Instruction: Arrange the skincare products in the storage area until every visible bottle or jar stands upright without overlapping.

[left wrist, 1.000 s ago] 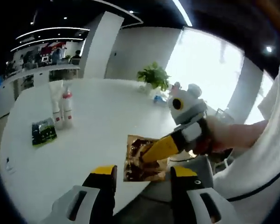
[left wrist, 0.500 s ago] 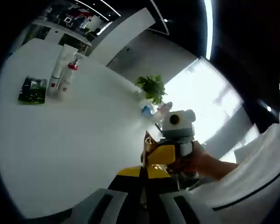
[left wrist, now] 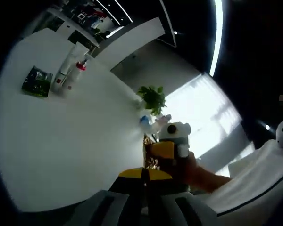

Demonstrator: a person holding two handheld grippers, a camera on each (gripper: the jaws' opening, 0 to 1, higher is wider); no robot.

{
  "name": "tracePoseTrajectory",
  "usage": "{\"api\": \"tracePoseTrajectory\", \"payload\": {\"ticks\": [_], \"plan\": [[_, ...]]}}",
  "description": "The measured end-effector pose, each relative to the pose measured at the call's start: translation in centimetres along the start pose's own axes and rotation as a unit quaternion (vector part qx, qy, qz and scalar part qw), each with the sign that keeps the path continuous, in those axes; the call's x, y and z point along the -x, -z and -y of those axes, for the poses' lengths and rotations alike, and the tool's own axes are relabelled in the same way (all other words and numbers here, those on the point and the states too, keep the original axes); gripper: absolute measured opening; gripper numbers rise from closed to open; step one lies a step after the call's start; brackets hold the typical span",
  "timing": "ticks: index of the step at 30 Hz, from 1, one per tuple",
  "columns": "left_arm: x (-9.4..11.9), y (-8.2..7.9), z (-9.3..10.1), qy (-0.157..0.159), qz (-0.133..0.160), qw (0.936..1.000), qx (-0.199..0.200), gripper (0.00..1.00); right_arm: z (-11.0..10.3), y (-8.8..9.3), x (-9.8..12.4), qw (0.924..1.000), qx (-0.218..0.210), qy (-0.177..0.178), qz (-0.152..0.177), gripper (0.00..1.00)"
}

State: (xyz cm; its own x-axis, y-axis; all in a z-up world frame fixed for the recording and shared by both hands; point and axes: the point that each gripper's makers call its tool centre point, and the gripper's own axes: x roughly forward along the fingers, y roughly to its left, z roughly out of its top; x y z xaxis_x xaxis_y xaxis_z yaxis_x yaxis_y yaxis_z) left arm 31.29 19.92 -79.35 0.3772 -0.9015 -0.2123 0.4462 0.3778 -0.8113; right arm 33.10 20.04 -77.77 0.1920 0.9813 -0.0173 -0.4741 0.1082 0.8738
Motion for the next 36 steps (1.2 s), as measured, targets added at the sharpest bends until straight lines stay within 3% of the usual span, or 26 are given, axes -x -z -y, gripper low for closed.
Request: {"api": "tracePoseTrajectory", "payload": {"ticks": [3, 7, 12, 16, 20, 22, 32, 36], "plan": [[0.5, -0.1, 0.3, 0.017, 0.005, 0.9998, 0.008, 0.02, -0.4, 0.0, -0.1, 0.9998, -0.014, -0.014, -0.005, 0.02], [0.6, -0.2, 0.1, 0.011, 0.007, 0.9999, 0.008, 0.09, -0.9, 0.2, -0.5, 0.9994, -0.013, -0.021, -0.023, 0.02], [0.6, -0.4, 0.4, 0.028, 0.007, 0.9994, 0.018, 0.02, -0.9, 0.3, -0.9, 0.9994, -0.001, -0.019, -0.03, 0.02], [0.9, -1.6, 0.1, 0.028, 0.04, 0.9984, 0.03, 0.01, -0.3, -0.7, -1.0, 0.9999, -0.003, -0.008, 0.007, 0.09], [2.2, -3.4, -0.2, 0.038, 0.091, 0.9925, 0.073, 0.01, -0.5, -0.4, -1.2, 0.9997, -0.017, -0.017, 0.002, 0.1], [2.6, -3.5, -0.6, 0.036, 0.097, 0.992, 0.073, 0.01, -0.6, 0.2, -1.4, 0.9998, -0.008, -0.016, -0.013, 0.07], [3.3, -3.5, -0.7, 0.036, 0.118, 0.9888, 0.084, 0.03, -0.8, 0.1, -2.3, 0.9997, 0.002, -0.015, -0.019, 0.02], [3.9, -3.8, -1.8, 0.015, 0.129, 0.988, 0.083, 0.07, -0.8, -0.1, -2.4, 0.9998, 0.004, -0.014, -0.017, 0.02]]}}
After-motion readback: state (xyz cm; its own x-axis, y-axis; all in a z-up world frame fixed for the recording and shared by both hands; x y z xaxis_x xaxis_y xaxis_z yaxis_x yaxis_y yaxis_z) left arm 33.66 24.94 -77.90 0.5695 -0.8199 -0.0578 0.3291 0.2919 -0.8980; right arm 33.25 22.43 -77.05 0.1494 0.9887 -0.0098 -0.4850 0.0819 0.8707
